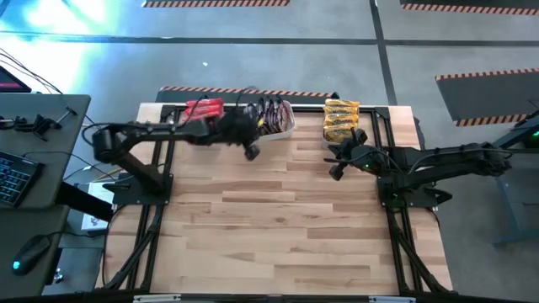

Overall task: Sort Maruchan noodles
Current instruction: Adjust the white bin

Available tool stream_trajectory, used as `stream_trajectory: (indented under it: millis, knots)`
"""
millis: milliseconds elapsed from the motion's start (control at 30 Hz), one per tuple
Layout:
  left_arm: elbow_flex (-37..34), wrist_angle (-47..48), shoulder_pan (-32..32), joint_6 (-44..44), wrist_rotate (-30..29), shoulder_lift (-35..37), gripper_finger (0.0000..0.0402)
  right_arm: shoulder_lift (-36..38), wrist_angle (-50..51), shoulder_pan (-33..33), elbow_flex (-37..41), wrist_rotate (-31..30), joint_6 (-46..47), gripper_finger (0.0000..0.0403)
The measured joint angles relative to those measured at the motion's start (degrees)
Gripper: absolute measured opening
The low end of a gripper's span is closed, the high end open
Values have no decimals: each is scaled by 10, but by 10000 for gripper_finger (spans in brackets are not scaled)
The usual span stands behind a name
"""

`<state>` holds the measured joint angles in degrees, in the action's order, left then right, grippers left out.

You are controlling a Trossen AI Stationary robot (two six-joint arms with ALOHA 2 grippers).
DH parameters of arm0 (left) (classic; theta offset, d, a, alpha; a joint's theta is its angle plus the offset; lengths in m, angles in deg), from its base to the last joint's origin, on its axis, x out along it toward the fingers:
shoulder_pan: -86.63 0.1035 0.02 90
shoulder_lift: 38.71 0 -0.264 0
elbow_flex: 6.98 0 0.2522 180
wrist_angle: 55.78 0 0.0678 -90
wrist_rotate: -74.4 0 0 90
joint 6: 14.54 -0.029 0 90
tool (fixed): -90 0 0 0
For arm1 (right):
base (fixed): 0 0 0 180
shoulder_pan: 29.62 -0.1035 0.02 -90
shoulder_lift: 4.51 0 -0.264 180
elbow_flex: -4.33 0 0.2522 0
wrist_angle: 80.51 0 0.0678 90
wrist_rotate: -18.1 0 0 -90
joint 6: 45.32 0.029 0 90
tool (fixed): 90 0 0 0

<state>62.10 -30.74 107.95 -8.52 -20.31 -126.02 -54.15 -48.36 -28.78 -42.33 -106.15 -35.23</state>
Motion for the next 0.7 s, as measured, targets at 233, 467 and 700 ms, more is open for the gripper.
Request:
stream_trajectory:
  millis: [233, 467, 700]
  knots:
    - [-104, -128, -8, 32, -48, -22, 0, -17, -33, 21, 0, 3, -16, 0]
    - [-108, -203, 17, 23, -106, -105, 0, -40, -32, 42, 0, 4, -16, 0]
    - [-108, -280, 38, 22, -90, -155, 0, -62, -32, 56, 0, 5, -16, 0]
